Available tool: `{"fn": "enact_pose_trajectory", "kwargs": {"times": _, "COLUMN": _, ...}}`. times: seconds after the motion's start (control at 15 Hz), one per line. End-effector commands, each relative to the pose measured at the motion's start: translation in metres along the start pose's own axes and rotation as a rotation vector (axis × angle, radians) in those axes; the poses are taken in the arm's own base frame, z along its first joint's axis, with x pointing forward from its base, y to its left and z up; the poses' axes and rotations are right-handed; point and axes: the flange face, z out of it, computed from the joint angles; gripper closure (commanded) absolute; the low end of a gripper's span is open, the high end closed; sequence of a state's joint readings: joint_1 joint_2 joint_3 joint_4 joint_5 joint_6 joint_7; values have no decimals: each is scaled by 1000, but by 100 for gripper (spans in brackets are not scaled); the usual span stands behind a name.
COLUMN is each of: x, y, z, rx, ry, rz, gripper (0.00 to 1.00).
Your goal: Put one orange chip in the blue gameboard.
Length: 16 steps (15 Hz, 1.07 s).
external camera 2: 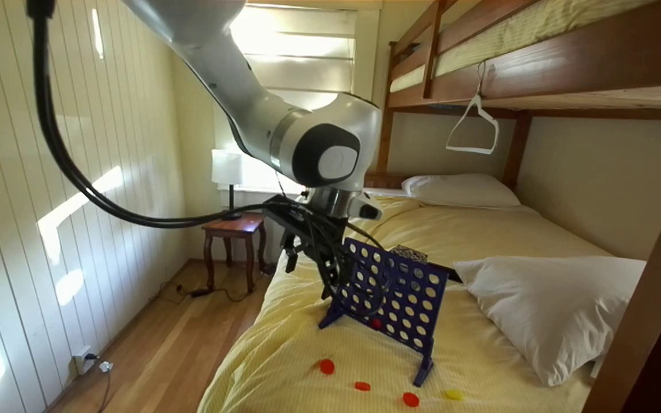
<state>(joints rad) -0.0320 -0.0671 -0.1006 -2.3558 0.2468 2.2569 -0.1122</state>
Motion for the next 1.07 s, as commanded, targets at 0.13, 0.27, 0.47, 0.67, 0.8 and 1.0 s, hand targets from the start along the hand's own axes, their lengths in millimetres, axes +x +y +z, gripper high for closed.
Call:
{"fn": "enact_pose_trajectory", "kwargs": {"times": 0.13, "x": 29, "y": 20, "z": 39, "rx": 12, "ry": 9, "rz": 21, "gripper": 0}}
{"fn": "enact_pose_trajectory", "kwargs": {"times": 0.27, "x": 20, "y": 17, "z": 41, "rx": -19, "ry": 15, "rz": 25, "gripper": 0}}
{"fn": "enact_pose_trajectory", "kwargs": {"times": 0.47, "x": 25, "y": 20, "z": 43, "rx": -16, "ry": 12, "rz": 26, "gripper": 0}}
{"fn": "enact_pose_trajectory", "kwargs": {"times": 0.67, "x": 26, "y": 20, "z": 42, "rx": -16, "ry": 15, "rz": 25, "gripper": 0}}
{"fn": "enact_pose_trajectory", "kwargs": {"times": 0.8, "x": 33, "y": 16, "z": 55, "rx": -30, "ry": 23, "rz": 46, "gripper": 0}}
{"fn": "enact_pose_trajectory", "kwargs": {"times": 1.0, "x": 36, "y": 9, "z": 67, "rx": -47, "ry": 68, "rz": -13, "gripper": 0}}
